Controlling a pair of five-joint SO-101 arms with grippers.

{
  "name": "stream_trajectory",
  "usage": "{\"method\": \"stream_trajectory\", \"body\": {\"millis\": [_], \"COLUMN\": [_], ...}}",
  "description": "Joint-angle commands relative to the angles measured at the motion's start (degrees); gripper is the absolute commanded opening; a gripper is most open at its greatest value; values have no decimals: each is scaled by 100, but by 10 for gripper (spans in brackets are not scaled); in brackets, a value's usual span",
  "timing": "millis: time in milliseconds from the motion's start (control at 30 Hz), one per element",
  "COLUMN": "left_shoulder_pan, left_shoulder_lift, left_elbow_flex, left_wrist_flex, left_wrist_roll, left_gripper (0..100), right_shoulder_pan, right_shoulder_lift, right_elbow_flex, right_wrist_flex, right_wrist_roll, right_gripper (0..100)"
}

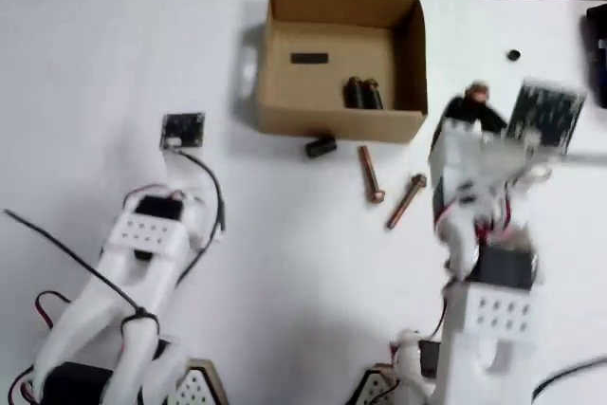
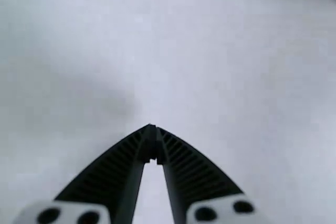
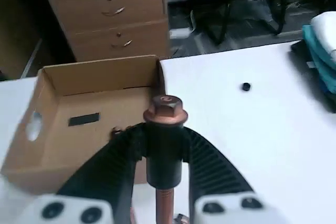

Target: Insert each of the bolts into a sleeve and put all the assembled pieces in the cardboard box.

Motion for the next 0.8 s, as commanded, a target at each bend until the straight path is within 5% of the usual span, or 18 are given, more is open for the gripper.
{"method": "stream_trajectory", "body": {"millis": [0,133,267,533,767], "left_shoulder_pan": [105,79,62,62,62], "left_shoulder_lift": [-158,-158,-316,-378,-378], "left_elbow_flex": [585,1648,2264,2545,2545], "left_wrist_flex": [-1776,-3719,-4782,-5222,-5222], "left_wrist_roll": [-431,-492,-475,-466,-466], "left_gripper": [22,23,23,23,23], "right_shoulder_pan": [-752,-1033,-1024,-1516,-1877], "right_shoulder_lift": [1490,2809,3873,5604,7055], "right_elbow_flex": [-2101,-3508,-4290,-4325,-4457], "right_wrist_flex": [743,1051,1077,971,-532], "right_wrist_roll": [255,264,431,1495,1670], "right_gripper": [19,19,19,19,20]}}
